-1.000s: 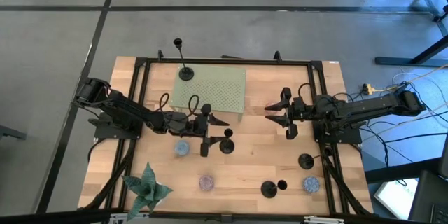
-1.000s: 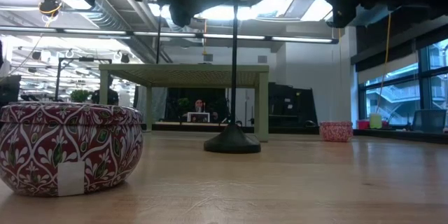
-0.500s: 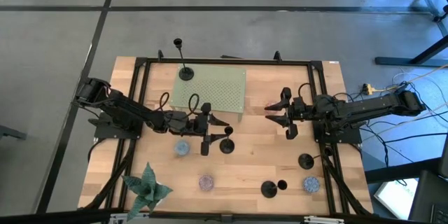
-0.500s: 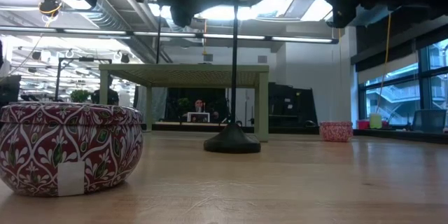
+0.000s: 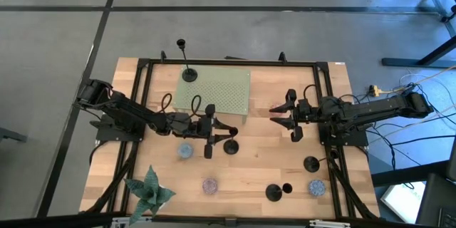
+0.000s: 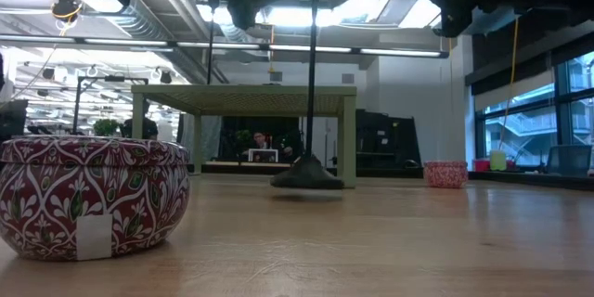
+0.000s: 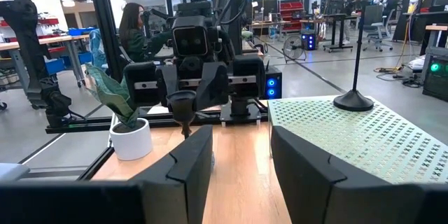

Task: Pick & Place candle stick holders
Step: Put the top left black candle holder on the shelf aligned with the other black candle holder

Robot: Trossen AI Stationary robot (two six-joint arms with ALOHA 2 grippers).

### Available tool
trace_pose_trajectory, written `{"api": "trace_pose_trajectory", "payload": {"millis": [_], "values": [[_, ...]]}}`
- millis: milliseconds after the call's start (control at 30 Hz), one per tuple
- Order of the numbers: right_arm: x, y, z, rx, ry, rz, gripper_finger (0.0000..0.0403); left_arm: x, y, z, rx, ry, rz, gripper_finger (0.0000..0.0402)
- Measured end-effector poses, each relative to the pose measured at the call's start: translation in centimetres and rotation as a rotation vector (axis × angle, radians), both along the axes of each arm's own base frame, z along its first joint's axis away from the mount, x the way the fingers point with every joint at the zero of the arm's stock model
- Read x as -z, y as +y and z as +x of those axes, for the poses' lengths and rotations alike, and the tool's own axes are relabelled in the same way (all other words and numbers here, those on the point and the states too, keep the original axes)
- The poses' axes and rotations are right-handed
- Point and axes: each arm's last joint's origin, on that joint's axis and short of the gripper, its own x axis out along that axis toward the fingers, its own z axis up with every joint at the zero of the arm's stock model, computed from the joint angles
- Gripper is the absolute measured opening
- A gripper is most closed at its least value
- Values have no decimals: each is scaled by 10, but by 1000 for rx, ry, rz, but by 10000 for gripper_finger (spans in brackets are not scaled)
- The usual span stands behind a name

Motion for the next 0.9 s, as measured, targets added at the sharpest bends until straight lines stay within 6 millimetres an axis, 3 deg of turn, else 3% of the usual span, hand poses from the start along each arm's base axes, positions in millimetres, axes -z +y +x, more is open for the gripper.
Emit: {"api": "trace_pose_trajectory", "payload": {"millis": [200,367,667,900], "values": [[0,0,0,0,0,0,152,-5,-3,2,6,-17,1,104],[0,0,0,0,0,0,152,-22,-8,-3,26,-71,-1,104],[0,0,0,0,-1,0,152,-75,-9,-40,114,-233,-36,104],[0,0,0,0,-1,0,152,-103,1,-70,94,-290,42,104]]}}
